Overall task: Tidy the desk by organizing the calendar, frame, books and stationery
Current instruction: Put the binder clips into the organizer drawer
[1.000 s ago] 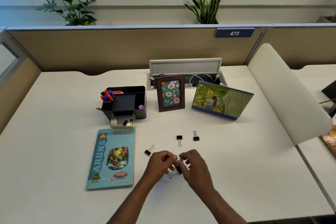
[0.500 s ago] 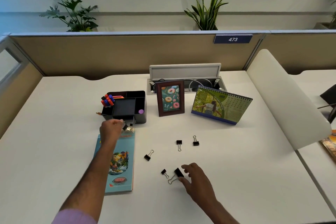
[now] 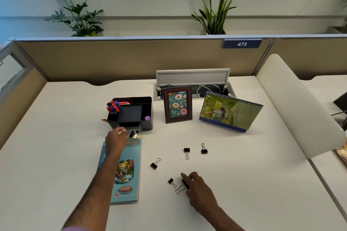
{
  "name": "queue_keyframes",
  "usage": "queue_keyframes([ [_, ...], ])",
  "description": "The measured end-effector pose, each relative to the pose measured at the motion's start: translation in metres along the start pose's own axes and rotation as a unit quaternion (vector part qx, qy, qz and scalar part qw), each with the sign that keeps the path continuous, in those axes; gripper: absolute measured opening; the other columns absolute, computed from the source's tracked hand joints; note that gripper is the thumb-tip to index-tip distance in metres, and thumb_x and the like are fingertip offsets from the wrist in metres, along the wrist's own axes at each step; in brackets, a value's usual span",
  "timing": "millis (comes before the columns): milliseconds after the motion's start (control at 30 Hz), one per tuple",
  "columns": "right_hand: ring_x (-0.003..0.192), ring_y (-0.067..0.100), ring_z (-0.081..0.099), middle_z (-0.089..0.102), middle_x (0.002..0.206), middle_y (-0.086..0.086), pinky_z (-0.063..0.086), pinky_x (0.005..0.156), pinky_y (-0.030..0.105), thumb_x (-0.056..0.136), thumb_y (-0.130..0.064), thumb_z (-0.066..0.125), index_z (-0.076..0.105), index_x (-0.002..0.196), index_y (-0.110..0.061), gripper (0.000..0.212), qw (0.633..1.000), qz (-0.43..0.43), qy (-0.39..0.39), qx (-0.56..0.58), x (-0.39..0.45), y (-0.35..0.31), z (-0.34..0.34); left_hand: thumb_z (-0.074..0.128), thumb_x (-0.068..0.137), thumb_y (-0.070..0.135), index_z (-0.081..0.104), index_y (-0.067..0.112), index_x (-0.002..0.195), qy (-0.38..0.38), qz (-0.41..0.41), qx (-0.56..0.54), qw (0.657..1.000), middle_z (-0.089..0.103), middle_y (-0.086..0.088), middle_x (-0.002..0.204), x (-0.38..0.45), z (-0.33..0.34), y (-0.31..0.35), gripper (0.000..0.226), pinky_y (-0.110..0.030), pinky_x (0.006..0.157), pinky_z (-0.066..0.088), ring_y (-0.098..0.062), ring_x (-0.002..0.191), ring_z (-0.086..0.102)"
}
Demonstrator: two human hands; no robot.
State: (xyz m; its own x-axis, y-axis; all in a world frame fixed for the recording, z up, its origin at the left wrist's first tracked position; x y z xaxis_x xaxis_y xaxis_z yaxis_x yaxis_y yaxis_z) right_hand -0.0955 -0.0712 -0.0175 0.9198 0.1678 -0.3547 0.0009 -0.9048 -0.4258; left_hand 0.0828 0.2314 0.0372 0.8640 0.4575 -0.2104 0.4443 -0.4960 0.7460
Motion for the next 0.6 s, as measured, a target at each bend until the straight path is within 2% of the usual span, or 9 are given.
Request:
queue_keyframes([
  [100,0.109,0.021,0.046,0.040,0.125,-0.001,0.039,0.070,0.030,0.091,-0.010,0.043,0.031,0.146,-0.031,0.060,1.000,-0.008,0.003,-0.019,0.003,0.000,0.004,0.053,0.100,0.028,0.068,0.012,0.111,0.021,0.009,-0.053,0.998,0.070,-0.012,0.101,-0.028,0.005,0.000,0.025,-0.035,0.071,0.052,-0.028,0.088,0.065],
  [200,0.101,0.021,0.046,0.041,0.116,-0.002,0.042,0.066,0.033,0.088,-0.006,0.041,0.041,0.133,-0.028,0.050,1.000,-0.007,0.007,-0.018,0.004,0.003,0.007,0.055,0.099,0.030,0.065,0.017,0.101,0.003,0.019,-0.080,0.997,0.070,-0.011,0.088,-0.057,0.018,-0.005,0.017,-0.034,0.065,0.053,-0.028,0.077,0.067],
  [300,0.097,0.021,0.048,0.041,0.109,-0.002,0.049,0.068,0.039,0.088,-0.010,0.045,0.046,0.118,-0.023,0.033,1.000,-0.002,0.012,-0.016,0.004,0.004,0.005,0.056,0.098,0.031,0.063,0.024,0.094,-0.051,0.024,-0.076,0.996,0.067,-0.006,0.072,-0.089,0.034,-0.010,0.011,-0.032,0.061,0.051,-0.023,0.061,0.060],
  [400,0.103,0.020,0.049,0.044,0.113,-0.004,0.048,0.072,0.035,0.087,-0.013,0.049,0.047,0.121,-0.024,0.036,1.000,0.003,0.025,0.008,0.003,0.005,0.002,0.058,0.097,0.030,0.065,0.023,0.090,-0.133,0.040,-0.053,0.989,0.063,-0.002,0.060,-0.118,0.050,-0.015,0.011,-0.024,0.050,0.043,-0.010,0.047,0.053],
  [500,0.100,0.014,0.049,0.045,0.107,-0.009,0.049,0.074,0.032,0.087,-0.017,0.055,0.048,0.115,-0.030,0.031,0.996,0.002,0.064,0.061,-0.001,0.002,-0.009,0.062,0.096,0.027,0.068,0.016,0.089,-0.214,0.044,-0.061,0.974,0.069,-0.004,0.068,-0.140,0.062,-0.016,0.014,-0.021,0.043,0.043,-0.002,0.043,0.055],
  [600,0.093,0.007,0.051,0.044,0.101,-0.015,0.051,0.074,0.030,0.088,-0.022,0.060,0.047,0.109,-0.035,0.028,0.989,-0.010,0.116,0.096,-0.005,-0.001,-0.020,0.065,0.094,0.035,0.070,0.018,0.087,-0.274,0.055,-0.057,0.958,0.074,-0.002,0.077,-0.154,0.070,-0.017,0.019,-0.023,0.051,0.049,-0.010,0.056,0.064],
])
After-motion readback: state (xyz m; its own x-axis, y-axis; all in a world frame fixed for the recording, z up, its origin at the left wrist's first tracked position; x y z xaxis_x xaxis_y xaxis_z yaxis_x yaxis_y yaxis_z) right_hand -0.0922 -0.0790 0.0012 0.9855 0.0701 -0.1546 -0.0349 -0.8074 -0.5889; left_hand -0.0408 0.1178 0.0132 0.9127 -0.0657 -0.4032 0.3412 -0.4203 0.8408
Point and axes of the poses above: each hand's wrist, its own x-axis towards the middle knuckle, its own z-axis out of the palm, y = z × x, the point moved 1 cm from there along x, towards the middle knuckle
